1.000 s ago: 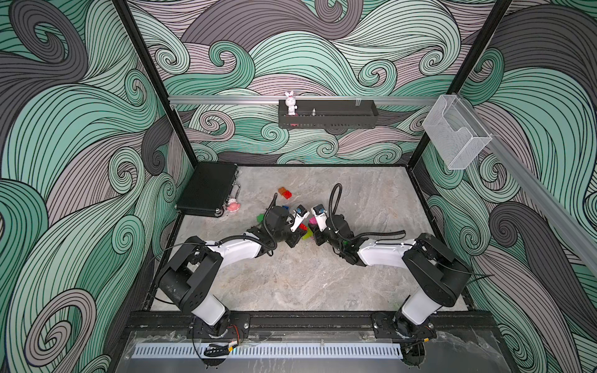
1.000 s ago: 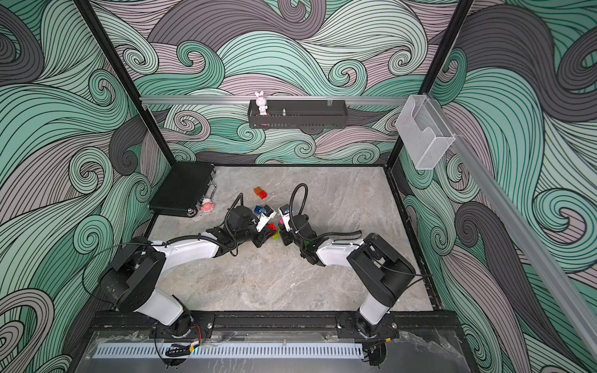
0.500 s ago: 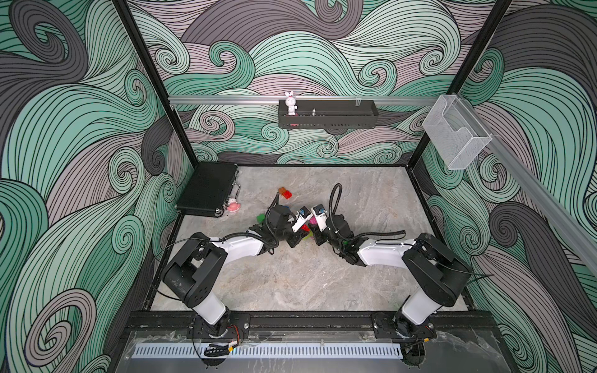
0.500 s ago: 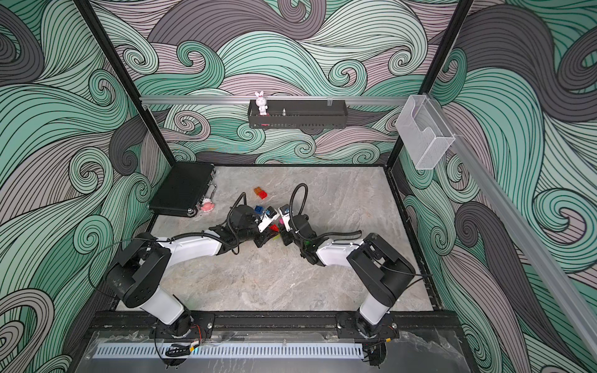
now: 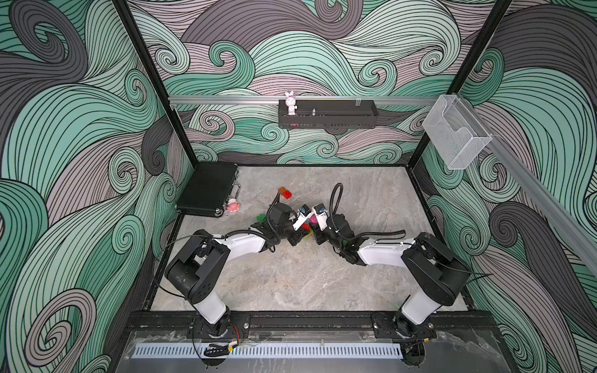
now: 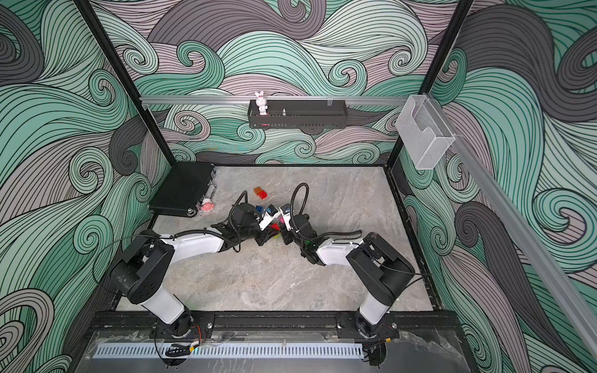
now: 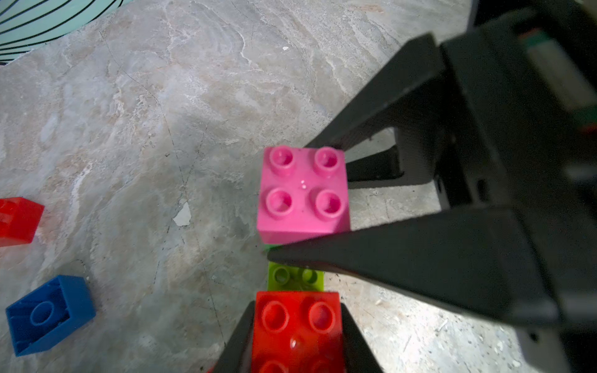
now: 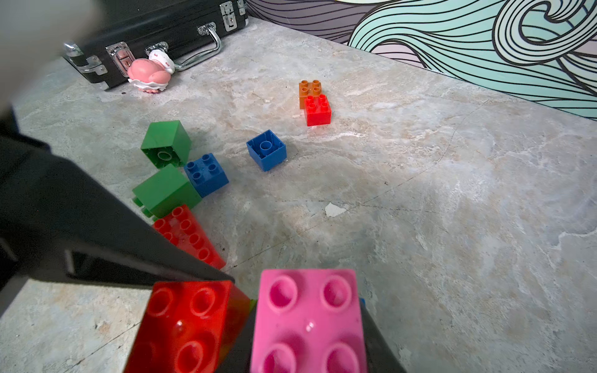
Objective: Assemble the number 4 with lego
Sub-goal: Assemble the lego brick with the lego brick.
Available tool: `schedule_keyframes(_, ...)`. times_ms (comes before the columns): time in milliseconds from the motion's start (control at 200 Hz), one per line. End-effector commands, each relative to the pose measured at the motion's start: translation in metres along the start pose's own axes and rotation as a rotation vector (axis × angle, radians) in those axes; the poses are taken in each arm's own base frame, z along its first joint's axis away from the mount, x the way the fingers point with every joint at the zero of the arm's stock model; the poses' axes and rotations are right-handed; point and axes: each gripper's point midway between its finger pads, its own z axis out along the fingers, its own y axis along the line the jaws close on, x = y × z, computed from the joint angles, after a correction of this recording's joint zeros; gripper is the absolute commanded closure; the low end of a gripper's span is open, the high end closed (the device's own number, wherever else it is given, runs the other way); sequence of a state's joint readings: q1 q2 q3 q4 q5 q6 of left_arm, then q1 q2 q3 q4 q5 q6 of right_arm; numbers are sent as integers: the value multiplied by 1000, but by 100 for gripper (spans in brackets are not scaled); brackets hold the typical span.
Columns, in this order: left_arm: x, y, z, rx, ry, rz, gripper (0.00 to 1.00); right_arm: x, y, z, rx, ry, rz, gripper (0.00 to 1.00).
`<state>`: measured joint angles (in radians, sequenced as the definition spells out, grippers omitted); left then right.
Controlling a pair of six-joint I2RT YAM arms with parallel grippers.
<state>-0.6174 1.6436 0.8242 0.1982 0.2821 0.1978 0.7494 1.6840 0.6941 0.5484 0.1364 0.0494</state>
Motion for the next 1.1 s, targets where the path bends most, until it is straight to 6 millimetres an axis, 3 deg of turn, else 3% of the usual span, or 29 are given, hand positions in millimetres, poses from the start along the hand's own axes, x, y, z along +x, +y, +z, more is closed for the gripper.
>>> schedule_keyframes(0,42,-1,11,4,134,-65,100,154,-4,-21,2,506,-53,100)
schedule_keyframes(440,62,-8,14,38,194,-1,100,155,-1,-20,-13,505,-41,100)
schedule_keyframes(701,59,-18,16,97,165,-73,100,154,-1,-20,-14,503,-40,100)
schedule_keyframes(941,63,-12,18,63,175,-57,100,155,-1,-20,-13,505,-36,100)
schedule_keyframes(1096,30,-10,6,63,130,-46,69,154,-3,-21,-7,501,-40,100)
